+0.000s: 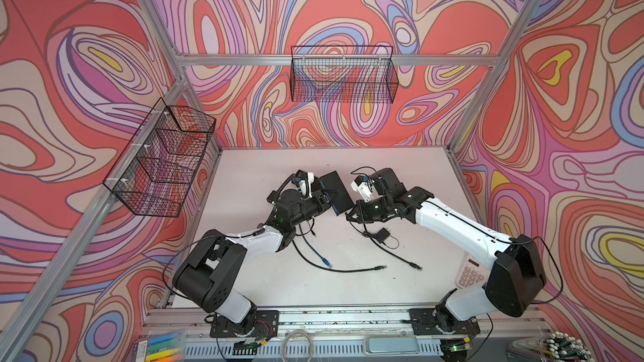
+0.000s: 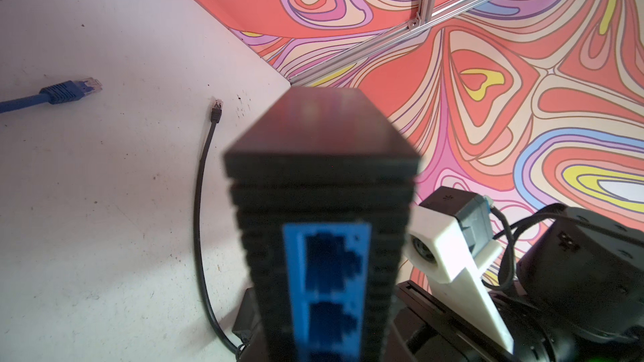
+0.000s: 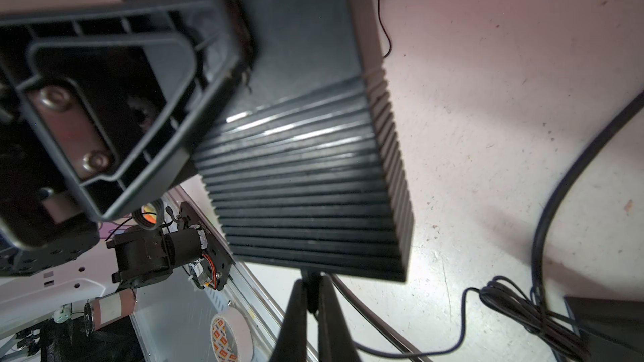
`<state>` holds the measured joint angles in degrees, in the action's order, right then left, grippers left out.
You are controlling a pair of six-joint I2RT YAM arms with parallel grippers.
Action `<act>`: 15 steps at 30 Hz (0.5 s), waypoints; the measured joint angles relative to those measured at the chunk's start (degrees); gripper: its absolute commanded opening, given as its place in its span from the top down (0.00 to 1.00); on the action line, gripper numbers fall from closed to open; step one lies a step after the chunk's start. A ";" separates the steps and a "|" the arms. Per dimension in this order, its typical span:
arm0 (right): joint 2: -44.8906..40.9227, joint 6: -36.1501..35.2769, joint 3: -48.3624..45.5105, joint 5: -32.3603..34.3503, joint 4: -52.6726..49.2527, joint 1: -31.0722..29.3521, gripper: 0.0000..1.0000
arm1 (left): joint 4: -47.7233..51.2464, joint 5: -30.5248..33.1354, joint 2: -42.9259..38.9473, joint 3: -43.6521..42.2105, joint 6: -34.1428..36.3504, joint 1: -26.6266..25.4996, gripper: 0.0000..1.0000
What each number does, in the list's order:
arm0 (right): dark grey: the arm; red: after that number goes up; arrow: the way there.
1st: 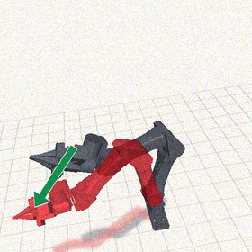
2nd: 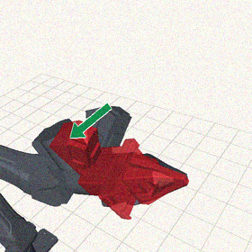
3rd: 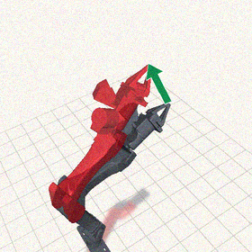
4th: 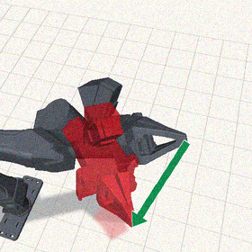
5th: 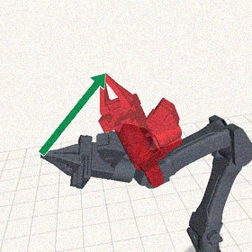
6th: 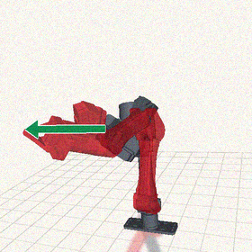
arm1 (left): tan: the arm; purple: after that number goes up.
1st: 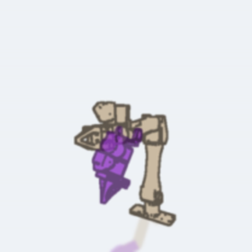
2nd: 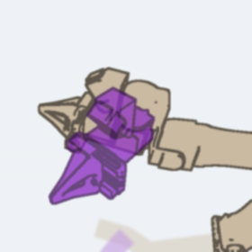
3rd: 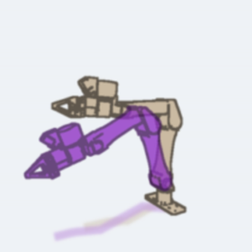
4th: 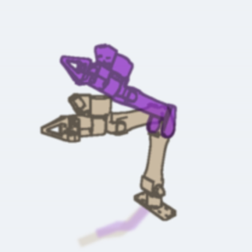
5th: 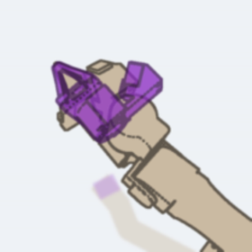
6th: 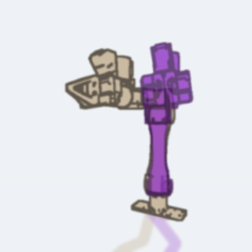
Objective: Insert the plug into the switch port
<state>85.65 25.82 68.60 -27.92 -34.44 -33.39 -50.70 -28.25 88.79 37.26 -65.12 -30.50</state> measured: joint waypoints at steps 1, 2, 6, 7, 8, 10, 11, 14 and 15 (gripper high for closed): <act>0.00 -0.20 0.00 0.00 0.00 0.00 1.00 | -0.24 0.02 0.00 -0.15 -0.04 0.00 0.94; 0.00 -0.39 0.00 0.02 -0.02 0.00 1.00 | -0.28 0.02 0.00 -0.20 -0.04 0.00 0.94; 0.00 -1.31 0.00 0.02 -0.04 0.00 1.00 | 0.37 0.04 -0.39 -0.17 0.39 0.00 0.94; 0.02 -1.42 0.00 0.00 -0.04 0.00 1.00 | 0.55 0.04 -0.46 -0.15 0.44 0.00 0.94; 0.02 -1.55 0.00 0.02 -0.04 0.00 1.00 | 0.61 0.02 -0.48 -0.13 0.46 0.00 0.94; 0.04 -1.73 0.00 0.02 -0.04 0.00 1.00 | 0.76 0.04 -0.55 -0.13 0.46 0.00 0.94; 0.07 -1.77 0.00 0.02 -0.04 0.00 1.00 | 0.83 0.04 -0.57 -0.13 0.44 0.00 0.94; 0.09 -1.77 0.00 0.24 -0.07 -0.02 1.00 | 1.36 0.15 -0.76 -0.13 0.44 0.00 0.95; 0.09 -1.75 -0.02 0.42 -0.04 -0.04 1.00 | 1.73 0.35 -0.94 -0.11 0.44 0.00 0.95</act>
<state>85.73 24.08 68.58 -27.51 -34.48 -33.43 -48.97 -27.90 87.85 37.15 -64.69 -30.50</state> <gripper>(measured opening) 0.050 0.269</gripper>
